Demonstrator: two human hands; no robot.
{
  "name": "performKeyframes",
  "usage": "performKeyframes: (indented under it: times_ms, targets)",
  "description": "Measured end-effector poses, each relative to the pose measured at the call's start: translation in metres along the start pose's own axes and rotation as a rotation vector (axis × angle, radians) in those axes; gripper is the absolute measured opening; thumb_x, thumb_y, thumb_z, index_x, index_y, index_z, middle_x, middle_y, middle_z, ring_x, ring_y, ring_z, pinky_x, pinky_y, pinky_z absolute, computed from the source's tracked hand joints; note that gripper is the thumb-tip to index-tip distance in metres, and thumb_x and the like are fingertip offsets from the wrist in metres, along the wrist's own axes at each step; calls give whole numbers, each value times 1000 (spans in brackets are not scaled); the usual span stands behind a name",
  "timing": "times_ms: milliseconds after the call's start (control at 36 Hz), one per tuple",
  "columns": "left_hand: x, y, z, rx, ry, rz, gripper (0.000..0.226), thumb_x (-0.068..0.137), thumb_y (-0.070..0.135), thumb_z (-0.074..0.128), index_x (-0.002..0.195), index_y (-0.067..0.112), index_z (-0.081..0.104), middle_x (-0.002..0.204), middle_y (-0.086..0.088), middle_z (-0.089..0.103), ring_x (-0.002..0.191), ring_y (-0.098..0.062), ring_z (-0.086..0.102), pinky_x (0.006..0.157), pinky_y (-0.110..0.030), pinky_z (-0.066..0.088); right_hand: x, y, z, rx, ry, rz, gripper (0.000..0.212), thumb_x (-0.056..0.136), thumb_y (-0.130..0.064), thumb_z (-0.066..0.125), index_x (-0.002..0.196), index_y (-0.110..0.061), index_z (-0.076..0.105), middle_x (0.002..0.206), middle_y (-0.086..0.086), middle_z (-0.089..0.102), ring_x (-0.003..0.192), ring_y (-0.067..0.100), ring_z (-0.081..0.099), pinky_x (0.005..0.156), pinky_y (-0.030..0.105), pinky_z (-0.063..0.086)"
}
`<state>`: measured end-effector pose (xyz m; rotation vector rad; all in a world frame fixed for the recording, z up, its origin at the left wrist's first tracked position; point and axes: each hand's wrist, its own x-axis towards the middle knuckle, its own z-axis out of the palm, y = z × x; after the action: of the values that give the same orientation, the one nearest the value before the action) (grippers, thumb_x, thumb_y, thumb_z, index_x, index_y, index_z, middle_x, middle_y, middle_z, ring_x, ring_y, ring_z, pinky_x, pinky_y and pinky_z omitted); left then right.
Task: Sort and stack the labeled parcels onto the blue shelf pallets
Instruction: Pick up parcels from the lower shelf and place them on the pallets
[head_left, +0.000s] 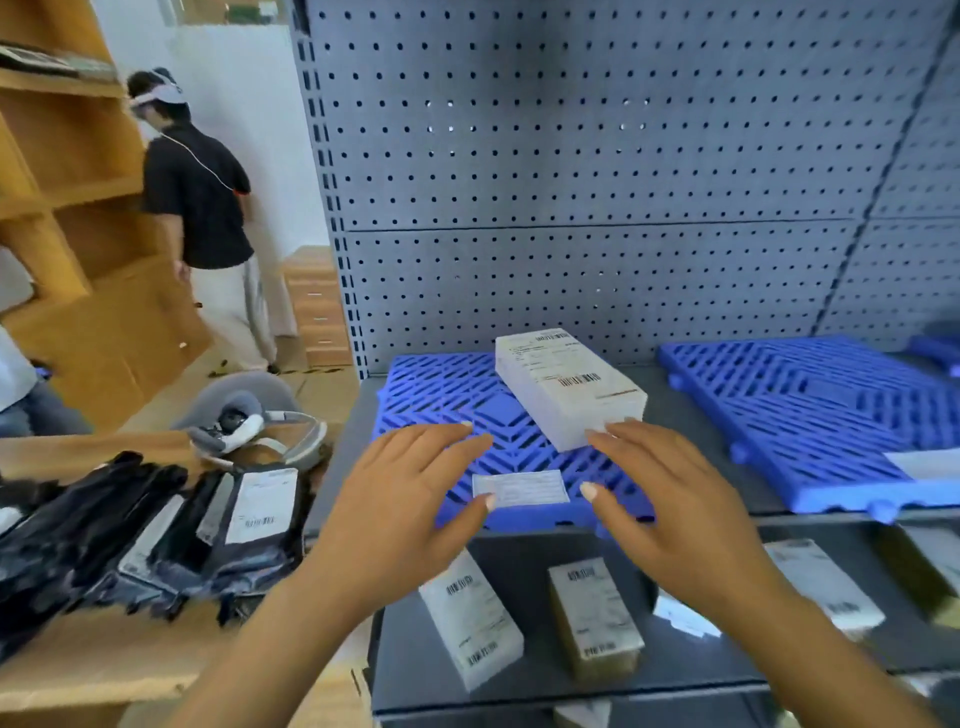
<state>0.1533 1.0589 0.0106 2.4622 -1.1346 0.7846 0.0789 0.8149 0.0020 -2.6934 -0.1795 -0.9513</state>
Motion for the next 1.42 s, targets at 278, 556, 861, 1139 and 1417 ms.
performKeyframes:
  times_ms: [278, 556, 861, 1139, 1417]
  targets:
    - [-73, 24, 32, -134, 23, 143, 36, 94, 38, 50, 117, 15, 67, 118, 0, 65, 104, -21, 61, 91, -33, 45, -124, -23, 24, 78, -71, -13, 36, 90, -36, 51, 115, -15, 68, 121, 1, 63, 113, 19, 58, 94, 33, 46]
    - [-113, 41, 94, -117, -336, 1, 46, 82, 47, 46, 117, 21, 61, 113, 1, 68, 97, -20, 64, 82, -34, 52, -162, 12, 60, -29, -327, 77, 46, 87, -44, 46, 122, -18, 61, 126, 4, 61, 117, 23, 55, 92, 38, 51]
    - [-126, 46, 193, -114, -757, -397, 63, 96, 48, 45, 150, 29, 19, 159, 3, 19, 143, -21, 20, 116, -37, 18, -183, 76, 138, -159, -681, 132, 62, 84, -59, 33, 137, -26, 41, 139, 12, 50, 125, 36, 51, 94, 55, 45]
    - [-128, 34, 282, -25, -806, -596, 66, 96, 47, 45, 150, 30, 13, 160, 0, 9, 146, -28, 9, 115, -55, 14, -182, 134, 210, -237, -770, 117, 72, 82, -65, 30, 143, -27, 34, 147, 14, 35, 133, 39, 33, 90, 65, 44]
    - [-122, 31, 344, 154, -819, -648, 70, 94, 63, 32, 149, 43, -6, 159, -6, -18, 144, -34, -20, 109, -69, 9, -178, 143, 255, -197, -719, 109, 70, 85, -61, 36, 147, -32, 21, 153, 14, 29, 138, 40, 29, 92, 67, 37]
